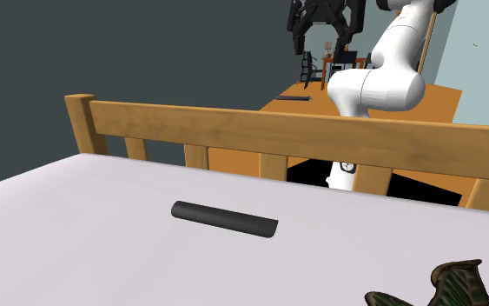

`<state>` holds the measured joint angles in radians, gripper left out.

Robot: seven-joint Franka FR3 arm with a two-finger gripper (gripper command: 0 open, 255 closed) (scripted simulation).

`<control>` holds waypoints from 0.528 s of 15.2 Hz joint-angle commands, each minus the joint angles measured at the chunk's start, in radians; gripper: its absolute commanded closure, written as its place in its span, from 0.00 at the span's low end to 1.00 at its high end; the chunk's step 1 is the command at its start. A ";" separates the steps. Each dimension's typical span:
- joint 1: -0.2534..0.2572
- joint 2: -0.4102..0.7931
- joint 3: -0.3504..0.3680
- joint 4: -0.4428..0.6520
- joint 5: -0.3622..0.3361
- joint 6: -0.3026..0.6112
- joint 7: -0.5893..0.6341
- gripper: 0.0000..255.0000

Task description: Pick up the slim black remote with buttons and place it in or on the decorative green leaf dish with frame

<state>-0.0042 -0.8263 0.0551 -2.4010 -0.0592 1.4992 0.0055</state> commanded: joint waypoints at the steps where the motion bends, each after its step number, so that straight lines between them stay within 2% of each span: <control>1: 0.000 0.000 0.000 0.000 0.000 0.000 0.000 0.00; 8: -0.062 0.123 0.124 -0.097 0.065 0.275 0.305 0.00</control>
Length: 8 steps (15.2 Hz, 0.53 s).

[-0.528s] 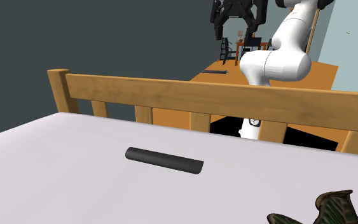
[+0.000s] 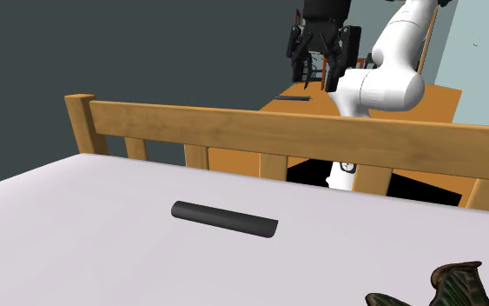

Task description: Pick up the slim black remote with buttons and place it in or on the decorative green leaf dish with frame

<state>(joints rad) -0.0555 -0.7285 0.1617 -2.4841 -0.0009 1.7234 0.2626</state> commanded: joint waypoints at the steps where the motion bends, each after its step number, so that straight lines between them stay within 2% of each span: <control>1: -0.021 0.051 0.036 -0.020 0.011 0.090 0.091 0.00; 8: -0.115 0.277 0.157 -0.009 -0.006 0.355 0.406 0.00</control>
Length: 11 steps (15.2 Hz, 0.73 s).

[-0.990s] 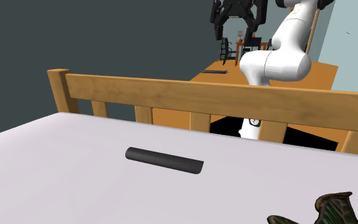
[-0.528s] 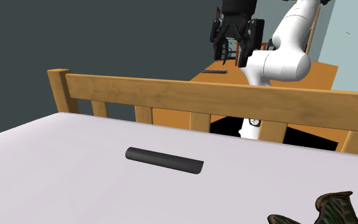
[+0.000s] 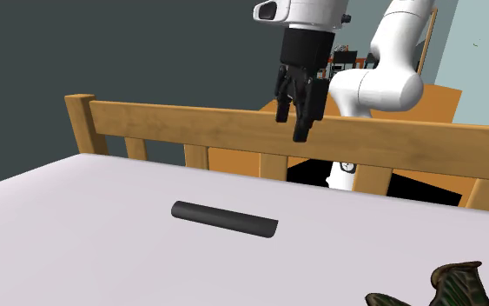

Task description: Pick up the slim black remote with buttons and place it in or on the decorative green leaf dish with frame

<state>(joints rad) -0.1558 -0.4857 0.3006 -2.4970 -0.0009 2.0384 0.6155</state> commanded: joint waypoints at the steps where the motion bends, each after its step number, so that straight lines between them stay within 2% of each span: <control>1: -0.031 0.072 0.034 0.013 -0.018 0.074 0.101 0.00; 6: -0.117 0.269 0.106 0.082 -0.119 0.219 0.361 0.00; 11: -0.178 0.474 0.133 0.190 -0.288 0.307 0.649 0.00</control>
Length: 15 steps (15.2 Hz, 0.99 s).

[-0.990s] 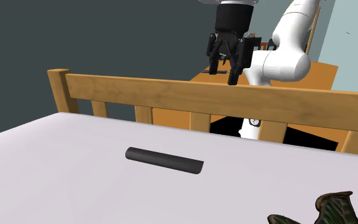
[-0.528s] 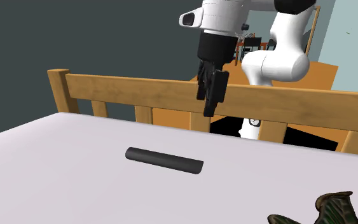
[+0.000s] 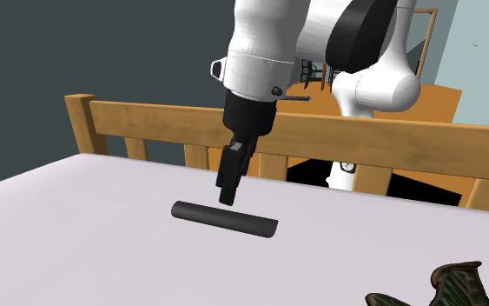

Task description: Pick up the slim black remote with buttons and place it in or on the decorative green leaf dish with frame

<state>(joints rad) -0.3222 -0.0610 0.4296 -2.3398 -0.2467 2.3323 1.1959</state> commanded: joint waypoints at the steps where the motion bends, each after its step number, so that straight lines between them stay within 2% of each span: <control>1: -0.016 0.090 0.002 0.058 -0.079 0.024 0.127 0.00; 9: -0.017 0.174 -0.021 0.044 -0.161 0.107 0.183 0.00; 15: -0.017 0.174 -0.021 0.044 -0.161 0.107 0.183 0.00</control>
<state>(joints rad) -0.3394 0.1131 0.4083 -2.2954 -0.4076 2.4389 1.3787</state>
